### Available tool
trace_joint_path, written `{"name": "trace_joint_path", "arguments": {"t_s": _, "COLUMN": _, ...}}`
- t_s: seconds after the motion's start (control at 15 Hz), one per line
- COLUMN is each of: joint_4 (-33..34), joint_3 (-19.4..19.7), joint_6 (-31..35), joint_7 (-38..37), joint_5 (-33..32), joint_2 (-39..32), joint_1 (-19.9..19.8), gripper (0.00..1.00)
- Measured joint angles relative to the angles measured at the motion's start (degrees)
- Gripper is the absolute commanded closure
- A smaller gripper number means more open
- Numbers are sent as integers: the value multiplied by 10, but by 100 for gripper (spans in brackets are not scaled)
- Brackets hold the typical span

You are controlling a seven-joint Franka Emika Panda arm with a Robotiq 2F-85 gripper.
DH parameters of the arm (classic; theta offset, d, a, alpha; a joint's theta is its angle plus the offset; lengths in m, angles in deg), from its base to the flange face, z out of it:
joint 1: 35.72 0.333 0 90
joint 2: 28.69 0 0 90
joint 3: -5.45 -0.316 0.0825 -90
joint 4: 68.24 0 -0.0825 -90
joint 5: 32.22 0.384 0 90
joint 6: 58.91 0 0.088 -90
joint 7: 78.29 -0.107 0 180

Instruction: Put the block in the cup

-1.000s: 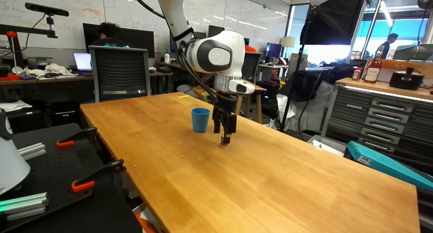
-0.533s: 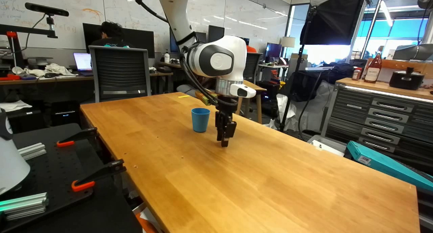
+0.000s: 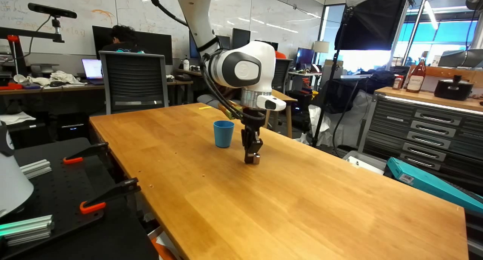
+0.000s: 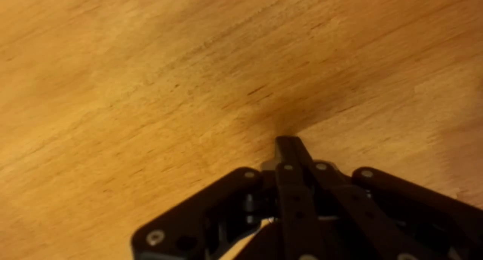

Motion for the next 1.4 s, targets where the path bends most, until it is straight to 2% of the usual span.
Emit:
{"name": "trace_joint_path", "arguments": {"t_s": 0.53, "joint_4": 11, "joint_3": 3, "joint_6": 6, "joint_7": 0, "joint_5": 0, "joint_2": -1, "joint_1": -1, "gripper": 7}}
{"name": "trace_joint_path", "arguments": {"t_s": 0.6, "joint_4": 13, "joint_3": 4, "joint_6": 8, "joint_7": 0, "joint_5": 0, "joint_2": -1, "joint_1": -1, "gripper": 1}}
{"name": "trace_joint_path", "arguments": {"t_s": 0.73, "joint_4": 15, "joint_3": 6, "joint_6": 15, "joint_7": -2, "joint_5": 0, "joint_2": -2, "joint_1": -1, "gripper": 0}}
{"name": "trace_joint_path", "arguments": {"t_s": 0.8, "joint_4": 15, "joint_3": 7, "joint_6": 18, "joint_7": -3, "joint_5": 0, "joint_2": -3, "joint_1": -1, "gripper": 26}}
{"name": "trace_joint_path", "arguments": {"t_s": 0.93, "joint_4": 15, "joint_3": 8, "joint_6": 23, "joint_7": -3, "joint_5": 0, "joint_2": -4, "joint_1": -1, "gripper": 27}}
{"name": "trace_joint_path", "arguments": {"t_s": 1.4, "joint_4": 15, "joint_3": 8, "joint_6": 49, "joint_7": -3, "joint_5": 0, "joint_2": -19, "joint_1": 0, "gripper": 81}}
